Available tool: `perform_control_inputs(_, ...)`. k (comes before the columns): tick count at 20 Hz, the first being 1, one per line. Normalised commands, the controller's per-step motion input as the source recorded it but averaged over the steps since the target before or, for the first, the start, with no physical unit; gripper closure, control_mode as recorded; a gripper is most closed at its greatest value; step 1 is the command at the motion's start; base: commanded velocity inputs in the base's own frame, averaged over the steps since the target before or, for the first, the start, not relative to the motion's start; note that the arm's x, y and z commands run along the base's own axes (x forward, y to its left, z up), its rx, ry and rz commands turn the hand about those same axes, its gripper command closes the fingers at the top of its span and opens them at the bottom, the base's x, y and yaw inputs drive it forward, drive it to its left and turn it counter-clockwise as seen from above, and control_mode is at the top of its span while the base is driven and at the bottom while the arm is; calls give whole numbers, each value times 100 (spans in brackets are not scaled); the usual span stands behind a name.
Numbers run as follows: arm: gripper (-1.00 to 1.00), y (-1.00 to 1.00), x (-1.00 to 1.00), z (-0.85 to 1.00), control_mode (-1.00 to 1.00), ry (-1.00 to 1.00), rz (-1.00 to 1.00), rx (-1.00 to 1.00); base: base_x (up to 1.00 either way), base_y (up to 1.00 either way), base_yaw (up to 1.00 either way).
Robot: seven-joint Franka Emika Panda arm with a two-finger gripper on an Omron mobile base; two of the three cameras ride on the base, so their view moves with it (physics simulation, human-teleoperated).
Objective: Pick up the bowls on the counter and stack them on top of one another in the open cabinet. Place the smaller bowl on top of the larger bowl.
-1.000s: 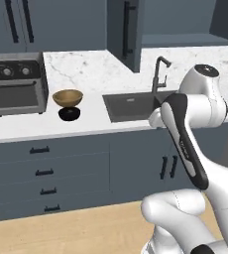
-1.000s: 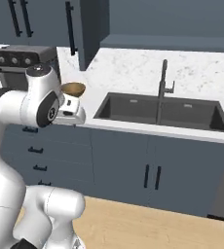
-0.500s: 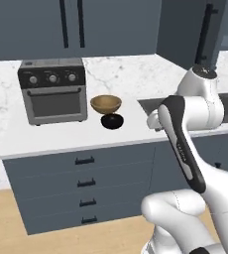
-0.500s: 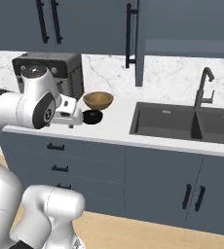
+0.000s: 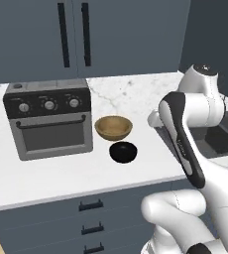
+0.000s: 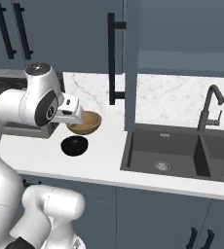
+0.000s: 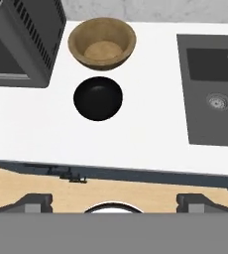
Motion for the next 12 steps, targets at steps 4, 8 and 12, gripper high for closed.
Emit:
perform_control_inputs(4, -100, 0, 0, 0, 100, 0, 0, 0, 78, 44, 0)
perform_control_inputs(8, -100, 6, 32, -50, -100, 6, 0, -5, 41, 21, 0)
perform_control_inputs(12, -100, -6, 26, -100, -100, 17, -4, -4, 0, 0, 0)
